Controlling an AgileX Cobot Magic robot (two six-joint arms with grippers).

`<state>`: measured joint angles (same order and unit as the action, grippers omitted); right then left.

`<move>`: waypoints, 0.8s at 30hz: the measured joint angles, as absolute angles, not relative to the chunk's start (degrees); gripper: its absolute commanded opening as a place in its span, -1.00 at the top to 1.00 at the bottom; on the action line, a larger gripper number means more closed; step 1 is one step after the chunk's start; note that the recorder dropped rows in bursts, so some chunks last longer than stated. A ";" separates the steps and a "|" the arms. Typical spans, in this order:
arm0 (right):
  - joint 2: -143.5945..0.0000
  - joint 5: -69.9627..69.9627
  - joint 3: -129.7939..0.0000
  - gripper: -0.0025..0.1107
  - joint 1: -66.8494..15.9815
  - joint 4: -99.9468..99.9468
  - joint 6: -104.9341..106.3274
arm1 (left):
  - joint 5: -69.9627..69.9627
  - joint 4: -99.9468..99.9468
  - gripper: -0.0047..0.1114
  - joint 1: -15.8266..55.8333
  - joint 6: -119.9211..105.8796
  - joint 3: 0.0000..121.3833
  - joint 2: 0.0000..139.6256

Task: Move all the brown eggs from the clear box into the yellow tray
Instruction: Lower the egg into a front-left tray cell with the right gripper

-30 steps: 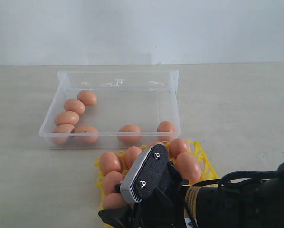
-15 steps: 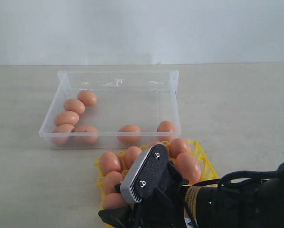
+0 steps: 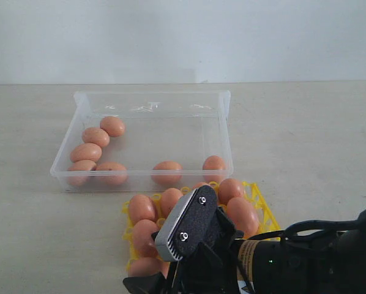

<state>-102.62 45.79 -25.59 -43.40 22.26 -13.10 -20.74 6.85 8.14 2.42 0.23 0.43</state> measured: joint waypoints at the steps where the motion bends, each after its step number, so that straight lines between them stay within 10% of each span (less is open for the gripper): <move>1: -102.62 45.79 -25.59 -0.11 -43.40 22.26 -13.10 | -20.74 6.85 0.85 8.14 2.42 0.23 0.43; 10: -101.86 56.96 -25.56 -0.10 -43.40 21.35 -12.87 | -20.74 6.85 0.85 8.14 2.42 0.23 0.43; 18: -96.01 48.97 -25.56 0.97 -43.40 18.67 -21.57 | -20.74 6.85 0.85 8.14 2.42 0.23 0.43; 24: -95.91 35.25 -25.56 0.96 -43.40 21.22 -26.96 | -20.74 6.85 0.85 8.14 2.42 0.23 0.43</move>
